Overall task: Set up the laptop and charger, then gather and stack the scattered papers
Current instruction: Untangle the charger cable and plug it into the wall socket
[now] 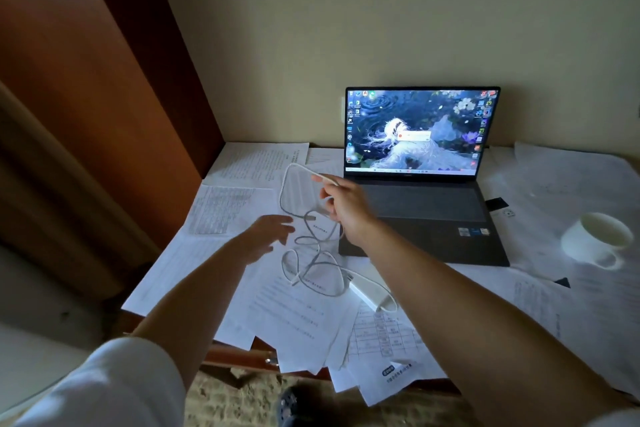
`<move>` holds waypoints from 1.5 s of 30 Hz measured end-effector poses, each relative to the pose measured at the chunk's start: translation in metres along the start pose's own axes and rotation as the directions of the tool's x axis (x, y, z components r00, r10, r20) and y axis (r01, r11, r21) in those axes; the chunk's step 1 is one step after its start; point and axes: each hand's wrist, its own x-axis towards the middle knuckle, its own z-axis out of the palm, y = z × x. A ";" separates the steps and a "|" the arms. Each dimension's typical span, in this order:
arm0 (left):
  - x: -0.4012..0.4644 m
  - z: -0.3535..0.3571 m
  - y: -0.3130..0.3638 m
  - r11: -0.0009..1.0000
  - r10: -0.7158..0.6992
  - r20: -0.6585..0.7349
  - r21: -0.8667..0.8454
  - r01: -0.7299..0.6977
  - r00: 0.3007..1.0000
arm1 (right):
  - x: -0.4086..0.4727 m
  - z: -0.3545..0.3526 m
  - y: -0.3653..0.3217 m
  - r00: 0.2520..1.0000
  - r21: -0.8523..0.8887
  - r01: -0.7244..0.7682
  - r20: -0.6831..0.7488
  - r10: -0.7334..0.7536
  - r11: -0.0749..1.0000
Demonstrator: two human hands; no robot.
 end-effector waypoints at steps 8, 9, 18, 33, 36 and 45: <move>0.020 -0.025 0.052 0.961 0.149 -0.169 -0.205 -0.183 0.974 | 0.019 0.024 -0.004 0.990 -0.083 -0.124 0.055 0.128 0.989; 0.027 -0.023 0.047 0.967 0.165 -0.272 -0.145 -0.210 0.948 | 0.021 0.024 -0.004 0.989 -0.019 -0.145 -0.012 0.145 0.989; 0.058 -0.065 0.031 0.884 0.461 -0.695 0.417 -0.214 0.552 | 0.047 -0.017 0.039 0.941 -0.701 -0.213 -0.334 -0.049 0.680; 0.054 0.013 -0.036 0.995 -0.085 0.200 -0.030 0.093 0.976 | 0.049 0.008 0.063 0.844 -0.243 -0.511 -0.325 0.427 0.824; 0.064 0.009 -0.029 0.996 -0.037 -0.096 -0.082 0.029 0.995 | 0.044 -0.008 0.076 0.904 -0.280 -0.420 -0.210 0.372 0.863; 0.081 -0.067 -0.002 0.944 0.164 -0.613 -0.129 -0.303 0.773 | 0.022 -0.010 0.098 0.764 -0.931 0.037 0.260 0.591 0.362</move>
